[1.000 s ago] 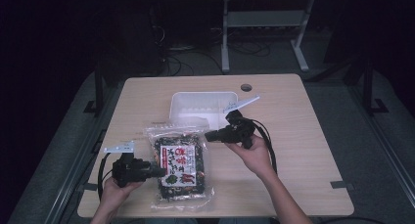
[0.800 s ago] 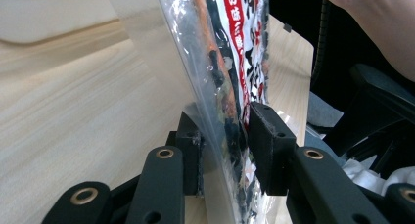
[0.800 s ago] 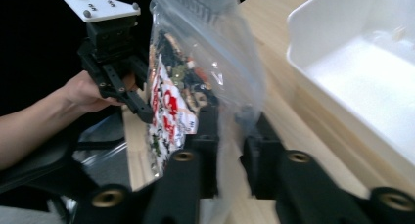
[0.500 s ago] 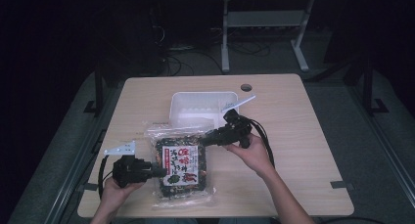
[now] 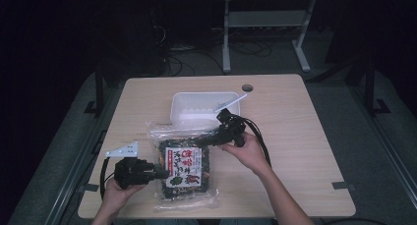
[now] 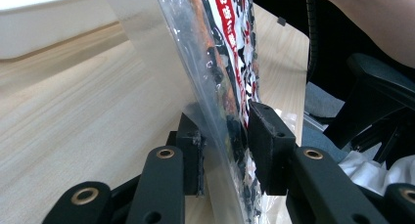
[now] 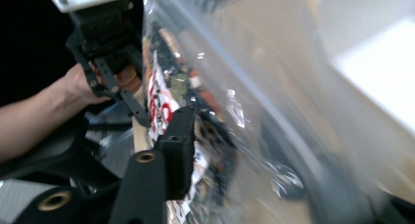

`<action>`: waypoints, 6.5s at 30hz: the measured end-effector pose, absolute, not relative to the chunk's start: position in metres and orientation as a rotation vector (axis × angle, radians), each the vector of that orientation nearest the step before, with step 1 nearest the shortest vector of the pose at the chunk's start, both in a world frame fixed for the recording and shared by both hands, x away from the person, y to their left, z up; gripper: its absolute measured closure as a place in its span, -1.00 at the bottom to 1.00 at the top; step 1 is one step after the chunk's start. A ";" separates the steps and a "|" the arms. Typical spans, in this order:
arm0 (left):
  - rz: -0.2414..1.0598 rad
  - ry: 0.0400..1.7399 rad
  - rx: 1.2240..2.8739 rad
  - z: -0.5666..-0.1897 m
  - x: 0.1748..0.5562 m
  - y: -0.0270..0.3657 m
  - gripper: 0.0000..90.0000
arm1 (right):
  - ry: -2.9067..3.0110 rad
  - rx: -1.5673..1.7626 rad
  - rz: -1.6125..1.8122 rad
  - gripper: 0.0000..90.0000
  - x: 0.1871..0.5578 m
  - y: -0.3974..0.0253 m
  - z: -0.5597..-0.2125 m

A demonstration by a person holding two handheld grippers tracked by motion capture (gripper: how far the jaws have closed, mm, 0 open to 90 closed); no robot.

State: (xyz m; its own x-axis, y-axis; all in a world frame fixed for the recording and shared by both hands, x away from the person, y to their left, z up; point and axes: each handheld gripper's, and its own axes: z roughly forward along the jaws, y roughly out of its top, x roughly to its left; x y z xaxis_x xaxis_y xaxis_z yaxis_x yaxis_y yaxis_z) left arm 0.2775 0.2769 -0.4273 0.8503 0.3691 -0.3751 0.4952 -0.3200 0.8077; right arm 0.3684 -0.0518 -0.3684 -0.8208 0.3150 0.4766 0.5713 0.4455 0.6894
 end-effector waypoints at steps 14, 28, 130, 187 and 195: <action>-0.119 0.678 1.961 -0.428 0.278 0.278 0.21 | -2.372 -0.615 -1.309 0.68 0.362 -0.054 -0.360; 0.032 0.752 1.973 -0.424 0.271 0.291 -0.06 | -2.456 -0.635 -1.368 0.72 0.354 -0.081 -0.335; 0.186 0.848 2.073 -0.427 0.270 0.293 -0.39 | -2.877 -1.021 -1.709 0.72 0.460 -0.039 -0.277; 0.169 0.868 2.050 -0.428 0.272 0.297 -0.41 | -2.799 -1.120 -1.550 0.14 0.469 -0.062 -0.310; 0.167 0.868 2.050 -0.428 0.272 0.297 -0.41 | -2.781 -1.122 -1.544 0.03 0.468 -0.066 -0.308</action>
State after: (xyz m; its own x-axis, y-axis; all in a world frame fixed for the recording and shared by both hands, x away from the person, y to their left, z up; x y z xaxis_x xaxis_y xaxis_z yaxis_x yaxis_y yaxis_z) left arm 0.2723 0.2965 -0.4278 0.7471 0.6353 -0.1957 0.5169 -0.3702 0.7718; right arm 0.4676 -0.0659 -0.3085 -0.7550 0.6462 0.1114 0.4361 0.3681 0.8211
